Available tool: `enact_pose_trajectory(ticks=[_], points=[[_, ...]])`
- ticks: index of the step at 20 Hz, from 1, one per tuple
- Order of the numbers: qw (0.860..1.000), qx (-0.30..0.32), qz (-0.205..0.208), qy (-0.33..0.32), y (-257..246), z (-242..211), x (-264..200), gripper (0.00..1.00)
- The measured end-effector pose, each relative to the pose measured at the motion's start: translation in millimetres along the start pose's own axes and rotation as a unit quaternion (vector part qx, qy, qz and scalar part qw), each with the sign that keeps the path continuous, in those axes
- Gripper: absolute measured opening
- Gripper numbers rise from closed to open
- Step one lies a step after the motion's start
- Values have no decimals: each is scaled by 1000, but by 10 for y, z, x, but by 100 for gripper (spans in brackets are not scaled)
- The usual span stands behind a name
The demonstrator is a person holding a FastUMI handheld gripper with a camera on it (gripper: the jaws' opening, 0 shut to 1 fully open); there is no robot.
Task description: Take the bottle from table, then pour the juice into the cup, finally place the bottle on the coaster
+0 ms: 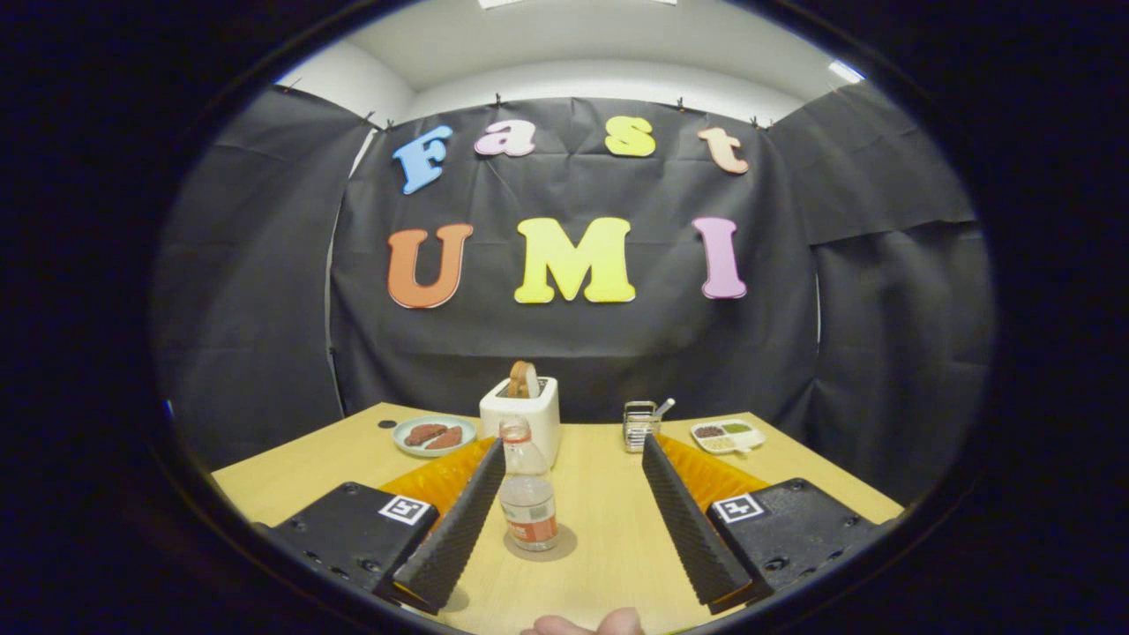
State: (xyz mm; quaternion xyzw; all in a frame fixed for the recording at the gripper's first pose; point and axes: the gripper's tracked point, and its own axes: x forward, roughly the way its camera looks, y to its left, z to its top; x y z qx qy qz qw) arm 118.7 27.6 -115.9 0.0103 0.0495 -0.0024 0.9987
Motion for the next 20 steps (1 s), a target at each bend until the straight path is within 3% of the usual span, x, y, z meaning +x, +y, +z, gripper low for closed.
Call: enact_pose_trajectory(ticks=[10, 20], points=[[1000, -2, 17, -23, 65, 242, -1270, 100], [999, -7, 22, -42, 144, 13, -1668, 100]])
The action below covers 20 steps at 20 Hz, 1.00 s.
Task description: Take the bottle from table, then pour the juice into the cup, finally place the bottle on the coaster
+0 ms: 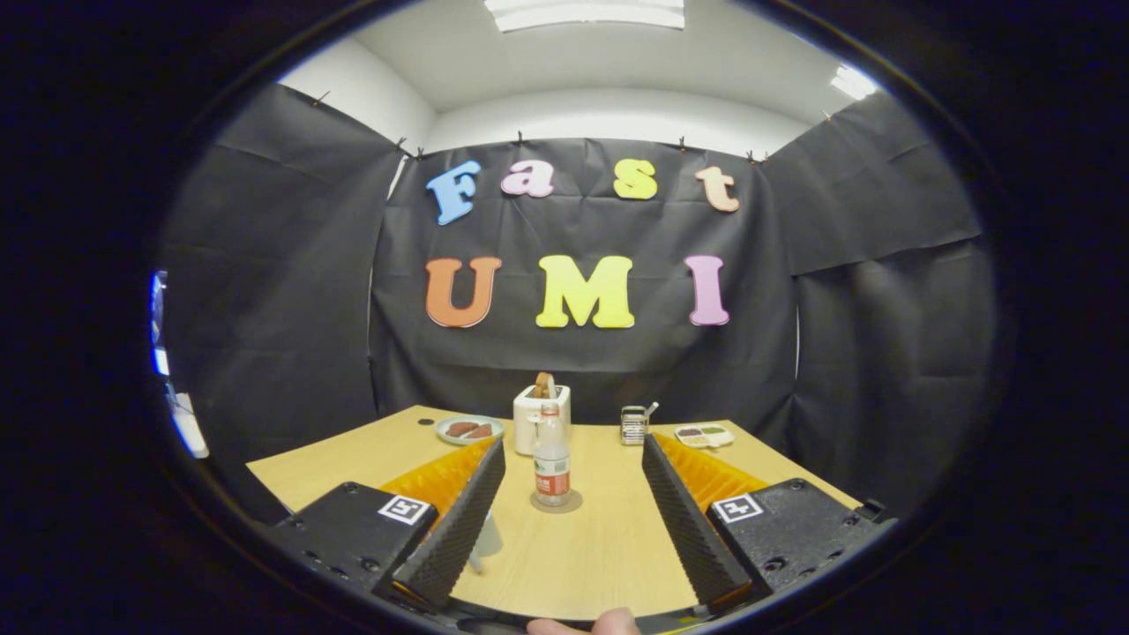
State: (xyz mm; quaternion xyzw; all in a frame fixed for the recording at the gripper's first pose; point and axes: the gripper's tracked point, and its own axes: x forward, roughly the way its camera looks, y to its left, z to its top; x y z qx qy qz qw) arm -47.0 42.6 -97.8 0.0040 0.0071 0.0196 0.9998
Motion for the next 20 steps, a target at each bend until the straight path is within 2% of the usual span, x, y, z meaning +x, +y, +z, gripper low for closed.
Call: enact_pose_trajectory(ticks=[20], points=[[1000, 21, -10, 3, -49, -67, 55, 100]])
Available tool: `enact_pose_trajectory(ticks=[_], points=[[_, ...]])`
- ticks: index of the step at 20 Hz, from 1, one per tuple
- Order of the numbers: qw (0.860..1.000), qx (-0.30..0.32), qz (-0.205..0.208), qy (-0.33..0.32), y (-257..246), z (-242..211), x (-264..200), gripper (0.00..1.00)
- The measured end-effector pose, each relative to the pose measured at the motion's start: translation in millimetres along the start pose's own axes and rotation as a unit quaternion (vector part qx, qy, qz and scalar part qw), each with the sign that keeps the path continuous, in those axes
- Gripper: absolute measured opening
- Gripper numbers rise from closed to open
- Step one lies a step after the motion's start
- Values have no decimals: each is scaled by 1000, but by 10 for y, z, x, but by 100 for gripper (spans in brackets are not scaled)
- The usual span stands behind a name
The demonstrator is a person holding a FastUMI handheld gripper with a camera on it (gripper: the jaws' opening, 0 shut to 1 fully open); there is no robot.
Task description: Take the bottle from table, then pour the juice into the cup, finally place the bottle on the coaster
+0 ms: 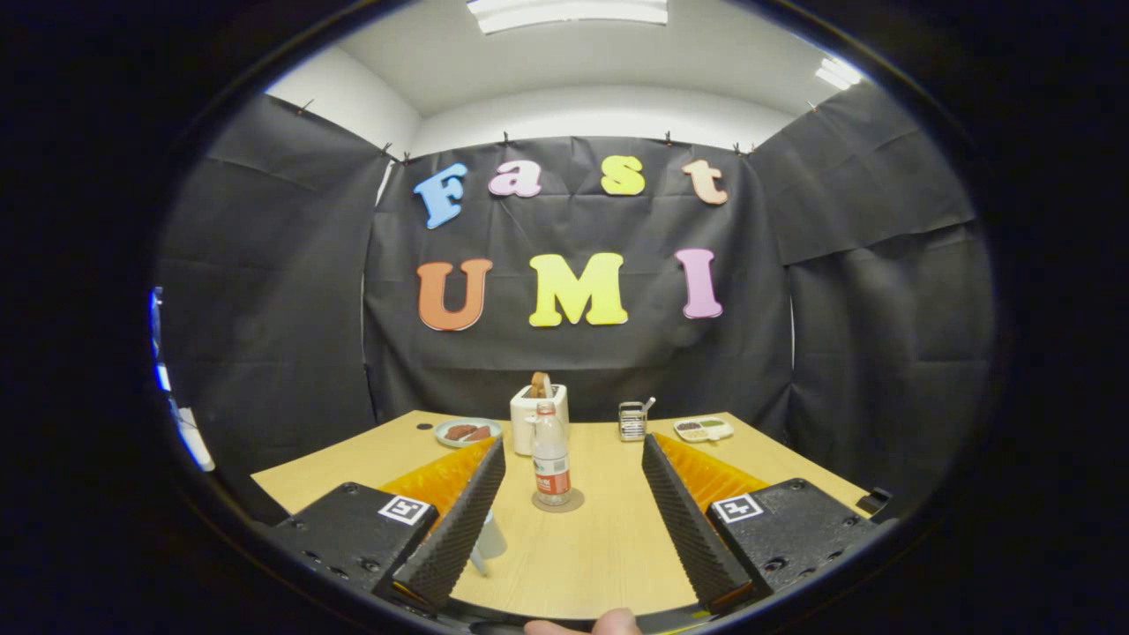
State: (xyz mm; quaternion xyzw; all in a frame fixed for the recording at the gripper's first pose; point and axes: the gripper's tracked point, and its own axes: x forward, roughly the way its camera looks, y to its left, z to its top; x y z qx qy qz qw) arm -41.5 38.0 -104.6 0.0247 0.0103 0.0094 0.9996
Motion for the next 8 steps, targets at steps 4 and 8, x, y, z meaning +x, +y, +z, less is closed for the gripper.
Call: enact_pose_trajectory(ticks=[4, 8], points=[[1000, 1, 3, 1, 27, -9, 14, 100], [1000, 5, 1, -2, 36, -10, 14, 100]])
